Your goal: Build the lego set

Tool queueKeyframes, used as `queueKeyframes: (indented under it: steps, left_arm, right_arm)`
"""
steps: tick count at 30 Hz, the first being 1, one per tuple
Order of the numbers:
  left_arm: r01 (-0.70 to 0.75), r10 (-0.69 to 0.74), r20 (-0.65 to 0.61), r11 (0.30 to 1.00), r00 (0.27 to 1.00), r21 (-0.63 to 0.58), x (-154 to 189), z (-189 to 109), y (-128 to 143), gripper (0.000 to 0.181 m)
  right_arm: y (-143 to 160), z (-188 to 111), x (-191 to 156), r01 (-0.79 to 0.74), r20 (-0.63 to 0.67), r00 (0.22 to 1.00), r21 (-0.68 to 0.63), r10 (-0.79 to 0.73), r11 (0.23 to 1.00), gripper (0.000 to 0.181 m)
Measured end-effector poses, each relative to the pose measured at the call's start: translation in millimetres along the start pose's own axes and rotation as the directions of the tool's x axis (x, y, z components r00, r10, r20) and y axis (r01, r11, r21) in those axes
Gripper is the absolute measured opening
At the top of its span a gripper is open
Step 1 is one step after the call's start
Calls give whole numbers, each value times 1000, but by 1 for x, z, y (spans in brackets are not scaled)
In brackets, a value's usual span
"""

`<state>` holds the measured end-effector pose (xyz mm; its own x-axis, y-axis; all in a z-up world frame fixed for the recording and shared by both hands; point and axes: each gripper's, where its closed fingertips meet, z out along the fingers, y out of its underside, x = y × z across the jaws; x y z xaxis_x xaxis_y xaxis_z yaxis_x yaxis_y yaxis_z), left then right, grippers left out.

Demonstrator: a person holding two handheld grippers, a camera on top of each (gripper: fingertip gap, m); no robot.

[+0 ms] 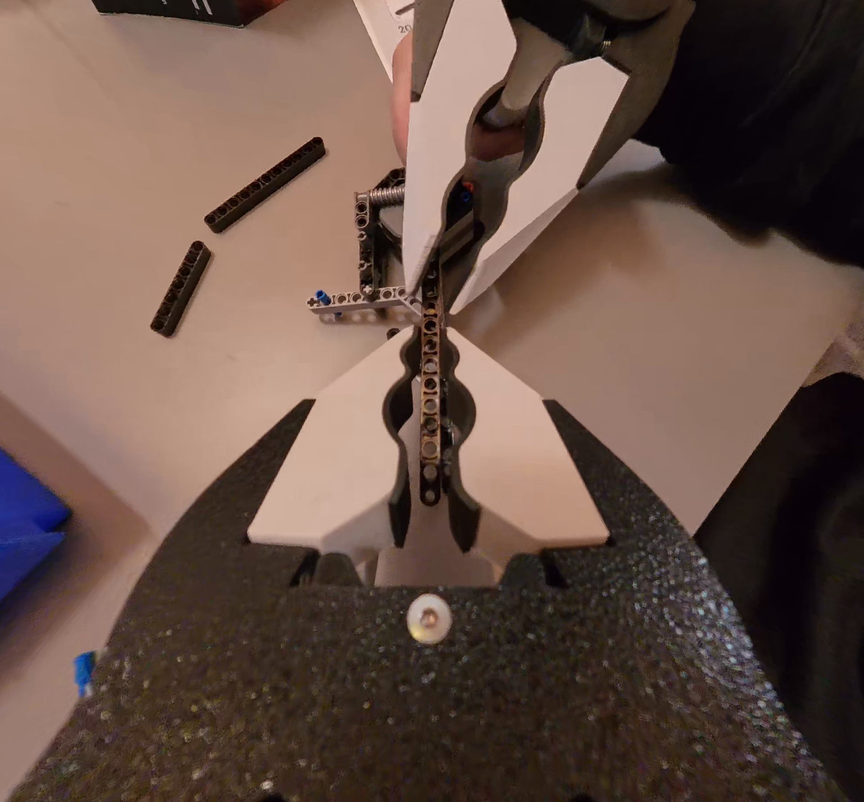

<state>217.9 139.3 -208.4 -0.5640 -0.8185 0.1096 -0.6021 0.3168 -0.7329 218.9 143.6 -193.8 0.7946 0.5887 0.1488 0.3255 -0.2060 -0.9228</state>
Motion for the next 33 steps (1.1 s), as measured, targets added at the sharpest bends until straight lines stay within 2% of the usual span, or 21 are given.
queueKeyframes:
  steps: [3, 12, 15, 17, 21, 24, 33]
  left_arm:
    - [24, -24, -9, 999, 1000, 24, 0, 0, 0, 5]
    - [-67, 66, 17, 993, 998, 100, 3, 0, -3, 5]
    - [-94, 90, 36, 987, 995, 131, 0, -5, -1, 27]
    - [-100, 98, 20, 981, 995, 167, 2, -12, 0, 17]
    - [-92, 95, -8, 977, 995, 195, 6, -24, 5, 17]
    - [-95, 94, 14, 974, 995, 204, 5, -27, 7, 6]
    - [-79, 55, 95, 959, 994, 271, 6, -27, 7, 5]
  right_arm:
    - [1, 2, 0, -9, 40, 999, -8, 9, 1000, 6]
    - [1, -1, -4, -95, 147, 985, 33, 89, 995, 5]
    - [1, -3, -4, -117, 166, 980, 56, 107, 992, 5]
    - [1, -3, -4, -113, 165, 981, 57, 102, 992, 4]
    - [1, -3, -4, -111, 166, 981, 57, 100, 992, 4]
    - [1, -2, -4, -111, 165, 981, 57, 100, 992, 4]
    - [1, -2, -4, -102, 154, 984, 58, 92, 993, 5]
